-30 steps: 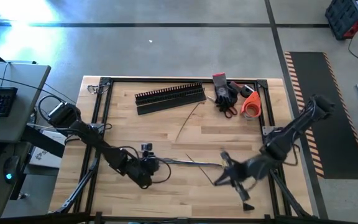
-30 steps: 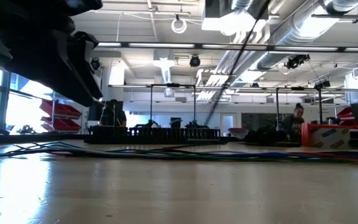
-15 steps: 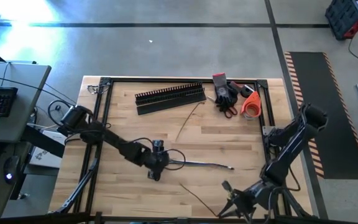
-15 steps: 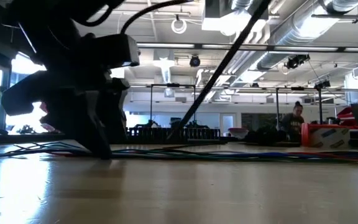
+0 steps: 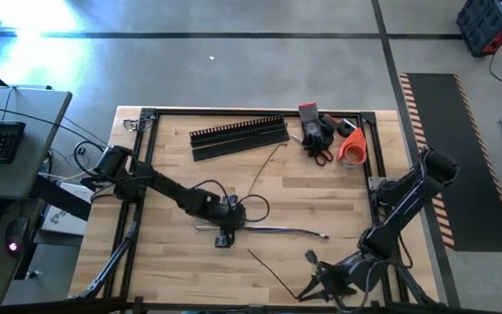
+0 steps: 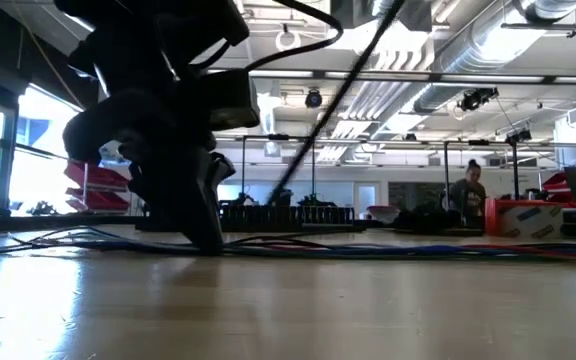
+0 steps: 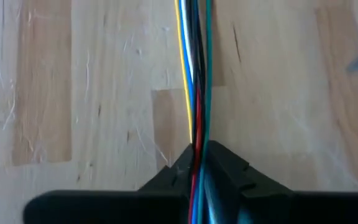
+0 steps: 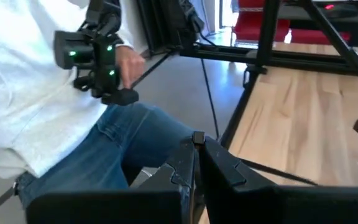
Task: Ziptie cables
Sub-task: Wrap the top black zip tie around the colored cable bundle
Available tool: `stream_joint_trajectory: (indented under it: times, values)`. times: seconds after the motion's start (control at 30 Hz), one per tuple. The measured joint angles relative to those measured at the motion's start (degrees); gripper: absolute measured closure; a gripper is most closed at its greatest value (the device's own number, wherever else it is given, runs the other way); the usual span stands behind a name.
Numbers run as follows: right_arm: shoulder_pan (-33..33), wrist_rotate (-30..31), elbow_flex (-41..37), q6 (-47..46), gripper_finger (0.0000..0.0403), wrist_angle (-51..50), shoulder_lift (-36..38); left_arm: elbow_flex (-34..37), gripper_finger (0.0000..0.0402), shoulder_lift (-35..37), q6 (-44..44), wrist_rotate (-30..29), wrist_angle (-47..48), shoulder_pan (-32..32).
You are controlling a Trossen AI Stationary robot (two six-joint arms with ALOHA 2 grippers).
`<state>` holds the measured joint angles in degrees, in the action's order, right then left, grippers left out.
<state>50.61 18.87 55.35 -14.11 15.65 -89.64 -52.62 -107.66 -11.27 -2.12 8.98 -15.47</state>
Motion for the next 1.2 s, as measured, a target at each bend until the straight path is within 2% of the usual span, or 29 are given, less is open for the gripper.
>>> stream_joint_trajectory:
  times: [0.3, 0.5, 0.8, 0.93, 1.07, 1.2]
  values:
    - [-5.65, -0.23, 0.04, -1.5, 0.0403, 0.01, -5.81, -0.89, 0.0399, 3.49, -4.72, 0.14, 1.67, -0.04]
    - [-8.88, -0.23, 0.09, -1.6, 0.0403, 1.28, -8.59, -0.78, 0.0401, 5.97, -5.14, -0.08, 2.63, -0.31]
    - [-14.16, -0.41, 0.09, -0.87, 0.0403, 3.02, -12.09, -0.87, 0.0401, 6.06, -5.64, 0.22, 0.58, -1.02]
    - [-17.23, -1.9, 0.09, 0.74, 0.0403, 5.89, -15.36, -0.98, 0.04, 6.22, -3.28, -0.94, -0.38, -1.95]
    - [-20.44, -5.9, 0.09, 1.36, 0.0403, 12.15, -19.07, -1.07, 0.0371, 8.05, -0.64, -2.04, 0.06, -3.13]
    - [-23.17, -6.82, 0.09, 2.19, 0.0403, 12.86, -21.34, -1.07, 0.0321, 11.3, -0.49, -2.97, 2.81, -3.81]
